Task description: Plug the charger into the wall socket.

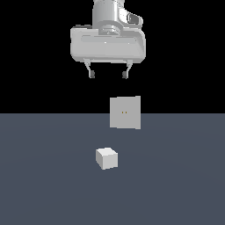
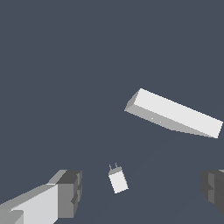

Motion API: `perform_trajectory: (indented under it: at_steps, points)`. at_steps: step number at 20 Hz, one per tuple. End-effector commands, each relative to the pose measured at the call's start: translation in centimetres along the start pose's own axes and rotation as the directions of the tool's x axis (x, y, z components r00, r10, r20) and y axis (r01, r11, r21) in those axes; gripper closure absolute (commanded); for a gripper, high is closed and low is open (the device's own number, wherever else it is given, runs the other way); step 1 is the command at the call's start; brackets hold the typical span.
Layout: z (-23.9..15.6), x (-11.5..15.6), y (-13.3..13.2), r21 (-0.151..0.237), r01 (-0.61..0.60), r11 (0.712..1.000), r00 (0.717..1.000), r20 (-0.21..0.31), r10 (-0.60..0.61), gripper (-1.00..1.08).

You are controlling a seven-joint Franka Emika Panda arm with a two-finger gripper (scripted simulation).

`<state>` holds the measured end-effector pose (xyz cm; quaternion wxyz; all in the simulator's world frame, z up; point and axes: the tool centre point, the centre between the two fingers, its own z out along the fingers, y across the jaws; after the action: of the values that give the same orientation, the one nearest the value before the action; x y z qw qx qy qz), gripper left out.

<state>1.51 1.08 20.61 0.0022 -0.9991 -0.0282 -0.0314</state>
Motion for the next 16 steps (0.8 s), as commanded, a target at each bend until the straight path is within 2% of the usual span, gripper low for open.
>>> perform_trajectory:
  at_steps: [1,8,16]
  points:
    - [0.0,0.0,0.0,0.000,0.000,1.000,1.000,0.000,0.000,-0.92]
    - [0.5,-0.5,-0.1,0.002,0.015,1.000,1.000,-0.009,-0.015,-0.92]
    - [2.5,-2.4,-0.4,0.009,0.071,0.997,0.997,-0.042,-0.071,-0.92]
